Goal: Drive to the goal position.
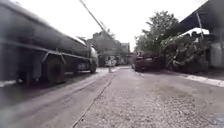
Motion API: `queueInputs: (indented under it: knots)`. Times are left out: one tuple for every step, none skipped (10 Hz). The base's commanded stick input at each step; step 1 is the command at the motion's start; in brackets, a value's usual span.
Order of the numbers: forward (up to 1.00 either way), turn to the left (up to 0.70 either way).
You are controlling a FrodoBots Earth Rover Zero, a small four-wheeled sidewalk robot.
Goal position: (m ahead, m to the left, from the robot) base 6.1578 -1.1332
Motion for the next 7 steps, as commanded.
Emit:
queueInputs:
  knots:
    - [1.00,0.00]
    - [1.00,0.00]
    - [1.00,0.00]
    - [1.00,0.21]
    - [1.00,0.27]
    - [1.00,0.00]
    - [1.00,0.00]
